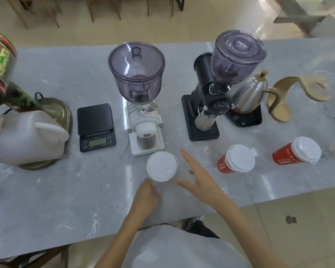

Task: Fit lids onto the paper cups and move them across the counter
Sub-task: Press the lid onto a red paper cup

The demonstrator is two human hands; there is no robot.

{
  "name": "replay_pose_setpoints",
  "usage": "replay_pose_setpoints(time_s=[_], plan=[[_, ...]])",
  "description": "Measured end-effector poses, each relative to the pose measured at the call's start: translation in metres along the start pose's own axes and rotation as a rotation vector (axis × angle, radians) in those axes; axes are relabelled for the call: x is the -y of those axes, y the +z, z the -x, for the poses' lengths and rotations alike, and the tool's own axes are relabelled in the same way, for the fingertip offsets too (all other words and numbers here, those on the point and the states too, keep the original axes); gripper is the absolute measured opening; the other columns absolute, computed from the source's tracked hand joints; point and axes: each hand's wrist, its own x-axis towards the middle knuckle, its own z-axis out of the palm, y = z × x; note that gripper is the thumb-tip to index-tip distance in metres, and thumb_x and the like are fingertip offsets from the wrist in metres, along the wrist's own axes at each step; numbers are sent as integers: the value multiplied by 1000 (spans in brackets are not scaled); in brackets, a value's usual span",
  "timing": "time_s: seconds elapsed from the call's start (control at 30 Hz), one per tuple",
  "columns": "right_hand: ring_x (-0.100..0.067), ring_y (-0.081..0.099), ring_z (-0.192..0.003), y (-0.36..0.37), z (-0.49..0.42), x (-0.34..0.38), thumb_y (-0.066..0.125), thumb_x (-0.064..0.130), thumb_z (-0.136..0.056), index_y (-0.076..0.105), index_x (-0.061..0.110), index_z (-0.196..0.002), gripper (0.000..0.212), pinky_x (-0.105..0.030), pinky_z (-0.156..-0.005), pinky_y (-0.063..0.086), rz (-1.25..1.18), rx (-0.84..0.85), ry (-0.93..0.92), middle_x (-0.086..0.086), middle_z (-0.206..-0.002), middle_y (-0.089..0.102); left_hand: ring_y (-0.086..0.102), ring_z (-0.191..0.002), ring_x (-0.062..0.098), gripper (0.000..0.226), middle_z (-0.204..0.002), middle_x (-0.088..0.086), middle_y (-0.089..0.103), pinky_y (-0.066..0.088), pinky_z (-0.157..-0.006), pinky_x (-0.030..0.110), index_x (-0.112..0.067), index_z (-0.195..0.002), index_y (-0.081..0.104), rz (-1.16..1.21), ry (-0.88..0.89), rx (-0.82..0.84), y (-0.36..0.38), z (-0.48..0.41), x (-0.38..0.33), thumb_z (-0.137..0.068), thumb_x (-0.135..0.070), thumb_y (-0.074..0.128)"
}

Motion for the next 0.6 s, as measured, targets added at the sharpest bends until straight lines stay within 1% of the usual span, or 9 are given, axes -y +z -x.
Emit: replay_pose_setpoints(time_s=[0.03,0.1,0.17,0.27,0.33,0.4,0.43,0.53,0.6], plan=[[-5,46,-132,-5,11,-5,69,27,-91,40,38,-145,62,-23,-107,40,-33,-82,27,16,-149,44,62,-85,23,5,-90,-2,62,55,-82,41,-22,-88,52,-47,-16,71,3,5,0,-88,-19,56],[-3,64,-108,-18,36,-17,66,24,-94,61,46,-118,33,-18,-89,51,-86,-258,50,24,-119,67,64,-83,18,7,-88,-5,65,54,-80,34,-19,-91,58,-48,7,175,14,16,-7,-92,-21,51],[-5,70,-91,-32,59,-29,65,20,-95,70,45,-100,27,-20,-74,54,-90,-447,75,24,-98,73,62,-78,4,8,-87,-11,65,52,-75,24,-21,-92,60,9,74,229,29,26,-29,-93,-25,53],[-5,67,-83,-64,81,-46,64,21,-95,67,52,-93,31,-10,-63,47,-93,-742,109,25,-95,71,60,-73,-9,6,-87,-14,65,49,-71,11,-26,-92,62,121,177,230,60,30,-73,-91,-20,60],[-6,62,-93,-91,83,-59,65,23,-94,63,53,-103,32,-9,-69,46,-51,-804,91,23,-105,67,61,-88,-1,18,-96,-21,62,51,-79,13,-33,-99,60,134,226,202,83,20,-103,-90,-19,65],[-12,52,-115,-115,74,-69,72,26,-88,55,39,-126,44,-18,-89,44,59,-683,87,17,-126,57,54,-115,9,46,-122,-18,54,48,-101,29,-26,-128,54,46,307,180,104,5,-130,-87,-17,72],[-16,44,-126,-124,68,-74,77,29,-84,48,30,-137,61,-27,-100,39,126,-569,88,12,-136,49,50,-123,11,62,-132,-13,51,44,-108,34,-21,-138,49,-3,363,154,112,-3,-141,-83,-17,76],[-18,15,-147,-134,48,-82,82,37,-77,20,23,-155,100,-41,-118,19,255,-243,93,2,-162,17,54,-125,19,82,-136,0,59,47,-104,41,-21,-139,49,17,521,91,130,-27,-169,-68,-35,86],[-21,13,-148,-139,35,-86,82,38,-77,15,29,-156,104,-47,-117,25,286,-127,92,4,-165,5,55,-127,16,75,-136,-6,60,47,-102,32,-26,-139,49,147,552,110,143,-34,-179,-73,-42,81]])
